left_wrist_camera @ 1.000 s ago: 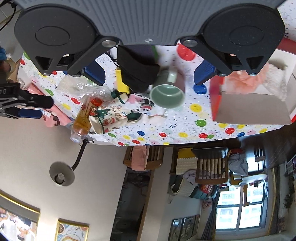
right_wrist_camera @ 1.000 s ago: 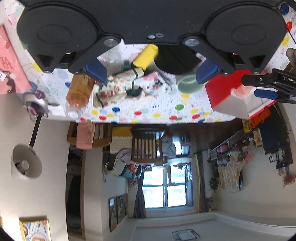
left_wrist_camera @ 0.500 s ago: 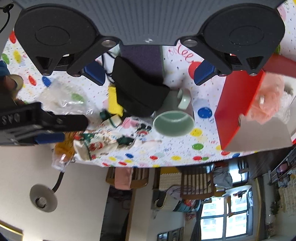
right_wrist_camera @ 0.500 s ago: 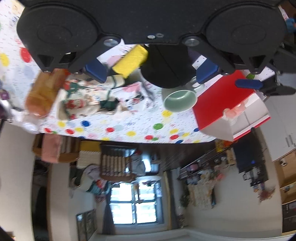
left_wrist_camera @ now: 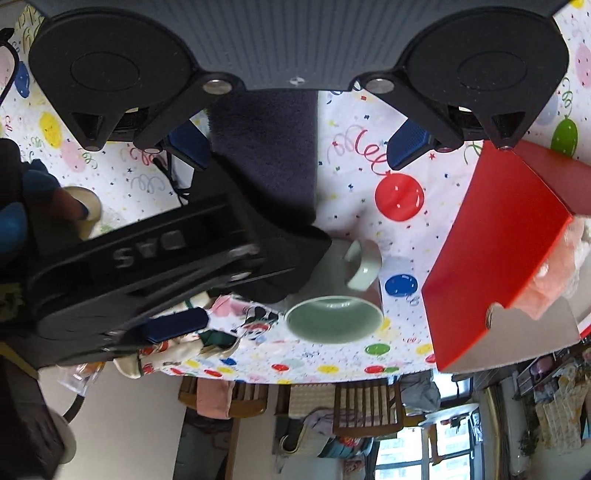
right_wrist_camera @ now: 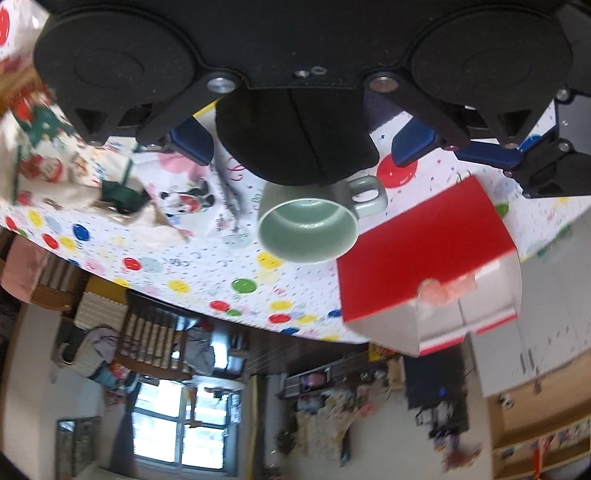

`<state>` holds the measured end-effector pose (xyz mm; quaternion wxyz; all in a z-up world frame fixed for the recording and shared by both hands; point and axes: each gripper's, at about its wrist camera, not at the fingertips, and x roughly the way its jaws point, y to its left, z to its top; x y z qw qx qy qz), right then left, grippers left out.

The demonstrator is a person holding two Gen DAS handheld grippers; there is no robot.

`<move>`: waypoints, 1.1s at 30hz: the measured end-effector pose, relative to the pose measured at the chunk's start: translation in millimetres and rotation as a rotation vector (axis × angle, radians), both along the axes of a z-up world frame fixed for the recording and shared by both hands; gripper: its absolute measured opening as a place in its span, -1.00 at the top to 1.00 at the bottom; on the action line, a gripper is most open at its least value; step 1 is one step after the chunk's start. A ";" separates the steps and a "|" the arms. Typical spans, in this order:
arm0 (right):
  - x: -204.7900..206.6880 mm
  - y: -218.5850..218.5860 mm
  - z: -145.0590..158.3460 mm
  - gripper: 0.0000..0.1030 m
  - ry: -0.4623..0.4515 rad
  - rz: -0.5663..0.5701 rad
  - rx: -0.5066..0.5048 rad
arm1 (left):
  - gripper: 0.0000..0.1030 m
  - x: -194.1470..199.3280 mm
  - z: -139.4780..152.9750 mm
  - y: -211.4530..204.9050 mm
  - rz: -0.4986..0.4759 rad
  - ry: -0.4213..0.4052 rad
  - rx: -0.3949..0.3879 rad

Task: Organize soft objects
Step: 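Grasp the purple sponge with the left tool while the right tool grasps the black cloth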

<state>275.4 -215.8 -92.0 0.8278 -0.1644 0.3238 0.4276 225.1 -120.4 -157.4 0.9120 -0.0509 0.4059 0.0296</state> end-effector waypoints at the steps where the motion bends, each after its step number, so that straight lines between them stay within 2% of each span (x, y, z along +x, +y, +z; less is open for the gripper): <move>1: 2.4 4.7 -3.4 -0.99 -0.004 0.007 -0.012 | -0.99 0.5 -2.0 -0.5 0.004 0.005 0.001; 13: 18.9 27.5 -35.9 -0.99 -0.033 0.085 -0.103 | -0.96 7.6 -22.8 -8.6 -0.021 0.059 -0.018; 18: 21.4 30.4 -40.0 -0.95 -0.019 0.098 -0.116 | -0.84 9.1 -27.1 -5.4 -0.013 0.077 -0.047; 24: 23.2 26.0 -38.9 -0.46 0.014 0.093 -0.102 | -0.54 11.1 -29.0 -6.9 -0.026 0.093 -0.074; 26: 22.0 23.9 -36.9 -0.08 0.019 0.103 -0.091 | -0.39 11.9 -28.7 -7.5 -0.032 0.094 -0.078; 28: 18.7 22.2 -33.7 0.20 0.033 0.121 -0.080 | -0.39 12.8 -28.4 -8.2 -0.038 0.096 -0.087; 33: 12.2 17.5 -29.7 0.49 0.014 0.128 -0.074 | -0.36 13.8 -27.4 -9.3 -0.044 0.101 -0.084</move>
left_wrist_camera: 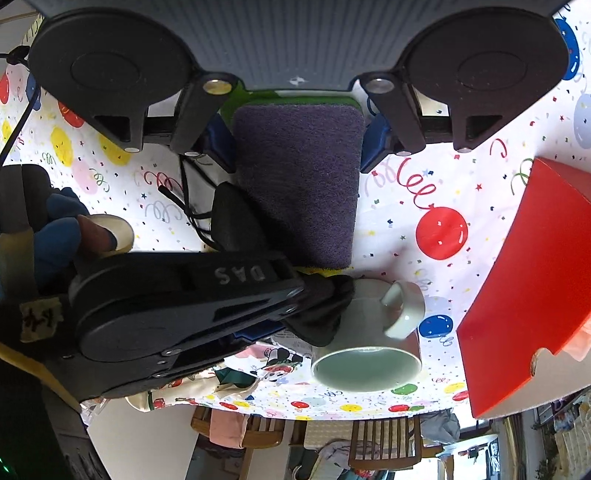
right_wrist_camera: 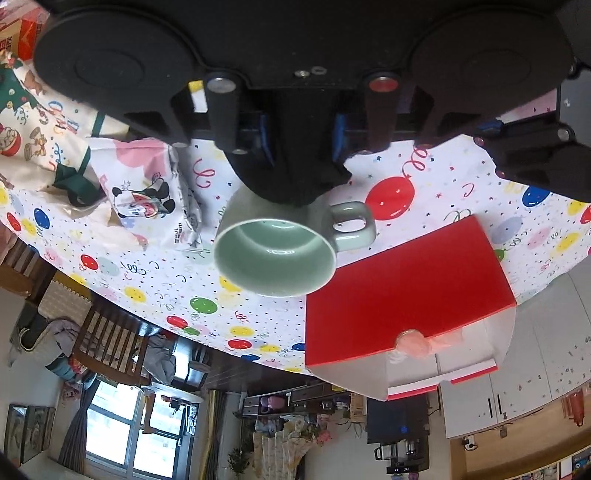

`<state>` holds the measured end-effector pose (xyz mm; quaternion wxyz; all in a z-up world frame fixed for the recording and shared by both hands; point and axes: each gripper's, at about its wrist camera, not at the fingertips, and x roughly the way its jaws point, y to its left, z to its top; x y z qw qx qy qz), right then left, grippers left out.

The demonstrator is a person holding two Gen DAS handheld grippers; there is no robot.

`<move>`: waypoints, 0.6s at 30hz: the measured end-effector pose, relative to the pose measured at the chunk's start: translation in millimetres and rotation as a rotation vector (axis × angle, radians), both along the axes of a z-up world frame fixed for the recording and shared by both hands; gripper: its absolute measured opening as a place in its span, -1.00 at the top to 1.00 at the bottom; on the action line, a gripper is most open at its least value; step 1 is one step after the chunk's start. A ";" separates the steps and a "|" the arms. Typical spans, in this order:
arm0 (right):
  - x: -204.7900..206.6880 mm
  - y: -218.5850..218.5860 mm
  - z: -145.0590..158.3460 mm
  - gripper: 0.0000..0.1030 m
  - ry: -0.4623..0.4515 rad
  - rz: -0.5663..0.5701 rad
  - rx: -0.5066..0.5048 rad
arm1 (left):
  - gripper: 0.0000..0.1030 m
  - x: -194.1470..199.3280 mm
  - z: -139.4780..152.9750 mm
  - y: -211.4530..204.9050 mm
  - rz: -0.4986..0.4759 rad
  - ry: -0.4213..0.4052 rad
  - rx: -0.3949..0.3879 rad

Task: Organize soft objects
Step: 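Grasp the purple sponge with the left tool while the right tool grasps the black cloth, then carry the purple sponge and black cloth with both tools into the red box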

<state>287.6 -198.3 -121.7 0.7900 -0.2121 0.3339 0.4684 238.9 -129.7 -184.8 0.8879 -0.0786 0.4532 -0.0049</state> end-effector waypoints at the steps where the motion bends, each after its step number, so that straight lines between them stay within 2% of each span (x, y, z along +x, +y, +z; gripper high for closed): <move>1: 0.7 -1.5 1.5 0.56 0.006 -0.010 0.009 | -0.35 -0.2 0.8 0.0 0.000 -0.002 0.003; 5: 0.7 -13.8 10.6 0.76 0.015 -0.054 0.052 | -0.35 -2.2 5.0 3.4 0.008 -0.011 0.003; 12: -4.5 -39.1 35.3 0.79 0.036 -0.120 0.148 | -0.34 -13.4 20.4 14.7 0.036 -0.030 -0.023; 18: -18.5 -51.1 66.3 0.79 0.018 -0.143 0.205 | -0.34 -25.0 41.5 27.6 0.066 -0.057 -0.040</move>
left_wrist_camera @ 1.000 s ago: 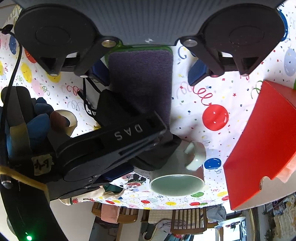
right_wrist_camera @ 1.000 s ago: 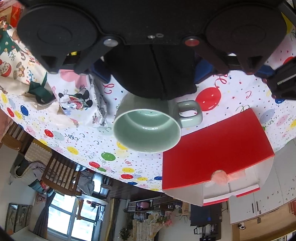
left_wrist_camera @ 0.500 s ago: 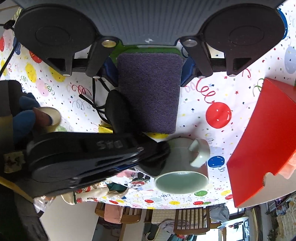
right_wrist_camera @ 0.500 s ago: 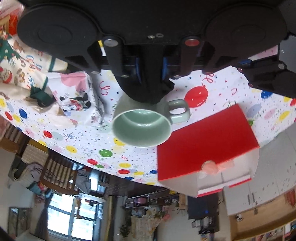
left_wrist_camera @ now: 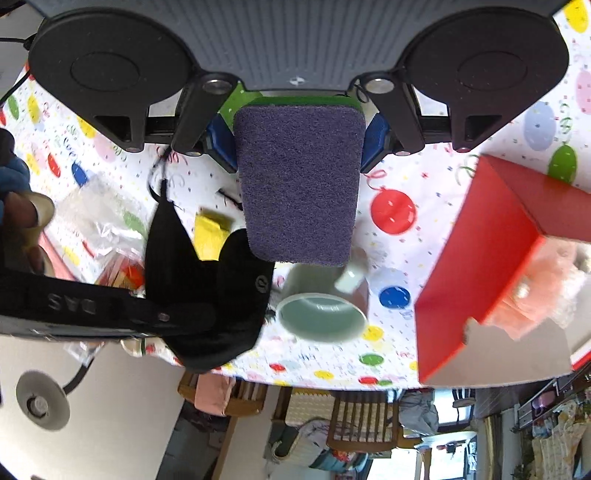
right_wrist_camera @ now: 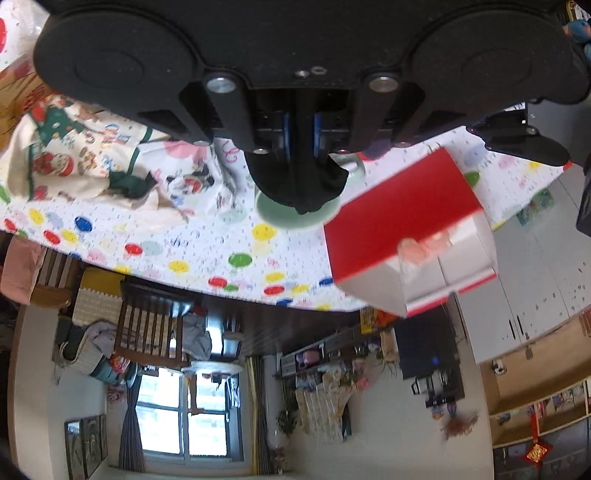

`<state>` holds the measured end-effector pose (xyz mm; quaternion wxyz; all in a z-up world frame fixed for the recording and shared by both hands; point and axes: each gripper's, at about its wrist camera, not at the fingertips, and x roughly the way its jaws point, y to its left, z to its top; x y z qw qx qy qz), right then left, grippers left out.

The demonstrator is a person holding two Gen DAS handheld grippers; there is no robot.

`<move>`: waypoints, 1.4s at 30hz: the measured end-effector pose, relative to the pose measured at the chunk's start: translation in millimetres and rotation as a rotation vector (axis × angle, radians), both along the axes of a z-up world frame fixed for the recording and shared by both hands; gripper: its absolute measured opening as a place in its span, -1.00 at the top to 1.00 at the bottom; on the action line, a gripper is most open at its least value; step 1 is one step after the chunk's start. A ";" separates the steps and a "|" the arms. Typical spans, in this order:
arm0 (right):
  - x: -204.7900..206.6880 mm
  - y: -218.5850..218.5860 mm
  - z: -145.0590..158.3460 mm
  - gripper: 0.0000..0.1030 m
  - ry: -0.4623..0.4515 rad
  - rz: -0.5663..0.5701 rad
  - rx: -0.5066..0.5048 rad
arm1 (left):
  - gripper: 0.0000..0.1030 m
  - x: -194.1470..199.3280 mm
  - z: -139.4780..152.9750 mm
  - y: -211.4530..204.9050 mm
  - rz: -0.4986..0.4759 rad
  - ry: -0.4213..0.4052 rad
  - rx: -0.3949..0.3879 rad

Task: Organize soft objects
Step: 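Carry the purple sponge and black cloth with both tools into the red box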

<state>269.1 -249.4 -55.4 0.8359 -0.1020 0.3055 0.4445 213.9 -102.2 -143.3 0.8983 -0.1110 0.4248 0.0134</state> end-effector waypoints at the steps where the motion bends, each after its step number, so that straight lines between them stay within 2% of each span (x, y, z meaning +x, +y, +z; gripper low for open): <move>1: -1.6 -1.1 5.1 0.79 0.000 -0.004 0.006 | -0.34 -1.7 4.6 2.3 0.006 -0.006 -0.002; 10: -13.0 -9.1 49.2 0.79 -0.006 -0.045 0.094 | -0.35 -15.8 45.2 27.7 0.043 -0.081 -0.014; 18: -19.2 7.8 77.8 0.79 0.002 -0.054 0.141 | -0.35 -16.5 81.5 62.2 0.073 -0.130 0.008; 29: -32.6 64.7 108.3 0.78 -0.032 -0.062 0.167 | -0.35 -23.1 113.9 144.1 0.123 -0.163 0.016; 42: -40.0 145.8 116.6 0.78 -0.045 -0.084 0.160 | -0.35 -33.5 127.4 246.7 0.147 -0.142 0.042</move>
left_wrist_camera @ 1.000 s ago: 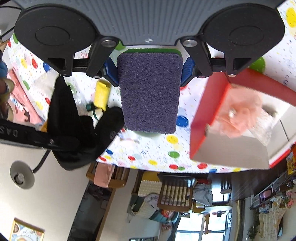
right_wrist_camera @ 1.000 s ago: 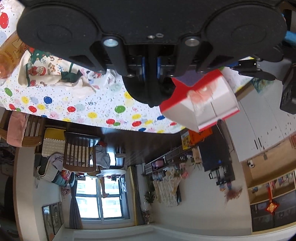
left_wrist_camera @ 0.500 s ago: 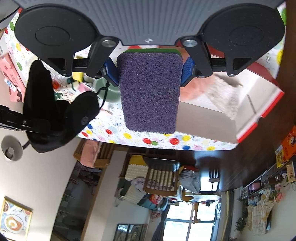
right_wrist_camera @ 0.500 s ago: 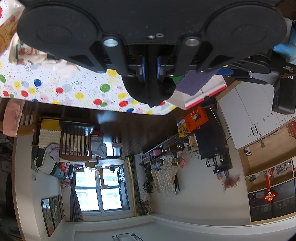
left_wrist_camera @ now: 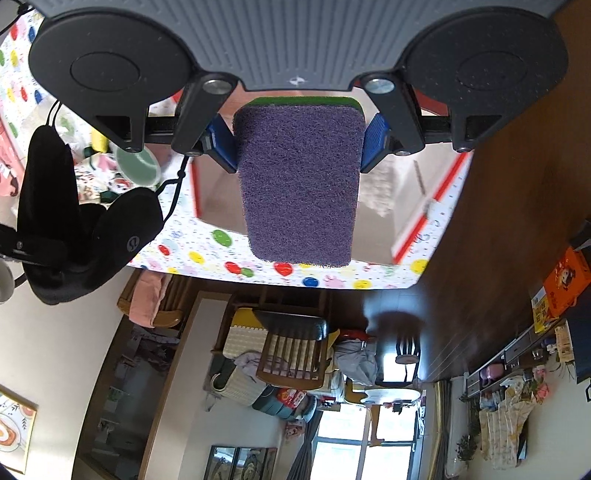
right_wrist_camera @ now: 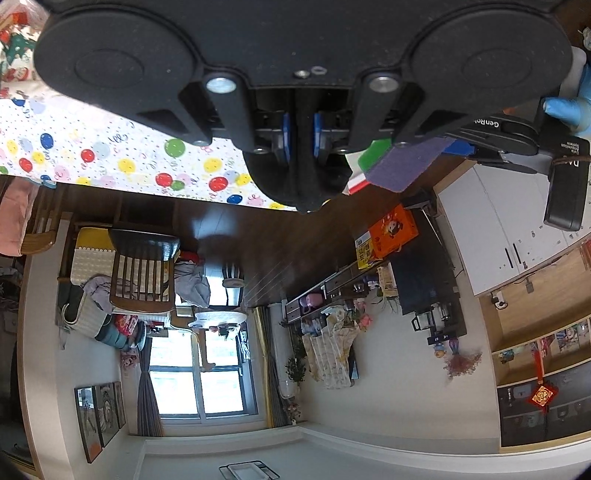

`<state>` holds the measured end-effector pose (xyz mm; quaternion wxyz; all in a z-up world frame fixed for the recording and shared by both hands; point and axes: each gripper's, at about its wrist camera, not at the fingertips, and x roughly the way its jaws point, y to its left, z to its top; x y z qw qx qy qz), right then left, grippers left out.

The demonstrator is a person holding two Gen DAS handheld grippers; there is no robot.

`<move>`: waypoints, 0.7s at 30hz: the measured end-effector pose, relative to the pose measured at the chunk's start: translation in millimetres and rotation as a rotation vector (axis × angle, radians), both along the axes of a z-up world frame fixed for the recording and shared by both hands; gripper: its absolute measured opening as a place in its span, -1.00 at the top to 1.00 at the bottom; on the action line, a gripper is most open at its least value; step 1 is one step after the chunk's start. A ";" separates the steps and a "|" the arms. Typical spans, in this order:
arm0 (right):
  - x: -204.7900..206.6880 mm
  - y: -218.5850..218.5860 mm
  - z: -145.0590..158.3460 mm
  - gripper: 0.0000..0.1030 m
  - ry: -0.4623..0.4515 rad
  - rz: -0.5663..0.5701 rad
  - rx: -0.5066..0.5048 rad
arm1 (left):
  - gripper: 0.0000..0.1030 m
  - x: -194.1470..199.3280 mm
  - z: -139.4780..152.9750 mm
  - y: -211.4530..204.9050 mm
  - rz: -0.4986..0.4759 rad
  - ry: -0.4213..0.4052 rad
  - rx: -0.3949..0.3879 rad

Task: Organize soft objects
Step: 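Carry the purple sponge and black cloth with both tools into the red box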

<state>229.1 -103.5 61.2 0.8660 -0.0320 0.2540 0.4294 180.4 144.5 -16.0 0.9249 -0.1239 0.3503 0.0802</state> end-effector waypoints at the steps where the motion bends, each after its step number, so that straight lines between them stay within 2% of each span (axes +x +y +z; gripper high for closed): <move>1: 0.5 3.7 0.3 0.78 0.005 -0.002 0.002 | -0.35 0.6 -0.3 6.4 -0.001 0.003 0.005; 12: 16.6 71.0 -11.7 0.77 0.024 -0.029 -0.026 | -0.35 18.2 -16.5 61.9 -0.018 0.073 0.037; 21: 38.7 114.8 -50.2 0.76 0.099 -0.062 -0.116 | -0.35 41.9 -44.3 78.3 -0.058 0.139 0.071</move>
